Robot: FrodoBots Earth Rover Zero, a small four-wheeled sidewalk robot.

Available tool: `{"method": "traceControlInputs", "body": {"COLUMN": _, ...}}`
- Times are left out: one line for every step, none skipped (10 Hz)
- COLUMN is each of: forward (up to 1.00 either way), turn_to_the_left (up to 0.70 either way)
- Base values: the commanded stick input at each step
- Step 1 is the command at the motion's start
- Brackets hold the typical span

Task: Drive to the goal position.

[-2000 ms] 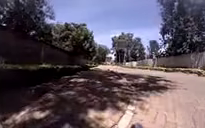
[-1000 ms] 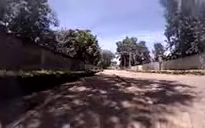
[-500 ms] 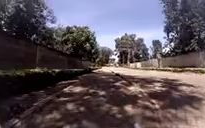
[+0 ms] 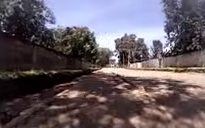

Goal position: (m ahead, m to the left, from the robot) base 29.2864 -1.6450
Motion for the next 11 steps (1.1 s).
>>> {"method": "traceControlInputs", "body": {"forward": 0.7, "turn_to_the_left": 0.0}}
{"method": "traceControlInputs", "body": {"forward": 0.7, "turn_to_the_left": 0.0}}
{"method": "traceControlInputs", "body": {"forward": 0.7, "turn_to_the_left": 0.0}}
{"method": "traceControlInputs", "body": {"forward": 0.7, "turn_to_the_left": 0.0}}
{"method": "traceControlInputs", "body": {"forward": 0.7, "turn_to_the_left": 0.0}}
{"method": "traceControlInputs", "body": {"forward": 0.7, "turn_to_the_left": 0.0}}
{"method": "traceControlInputs", "body": {"forward": 0.7, "turn_to_the_left": -0.35}}
{"method": "traceControlInputs", "body": {"forward": 0.7, "turn_to_the_left": -0.35}}
{"method": "traceControlInputs", "body": {"forward": 0.7, "turn_to_the_left": -0.35}}
{"method": "traceControlInputs", "body": {"forward": 0.7, "turn_to_the_left": -0.35}}
{"method": "traceControlInputs", "body": {"forward": 0.7, "turn_to_the_left": -0.32}}
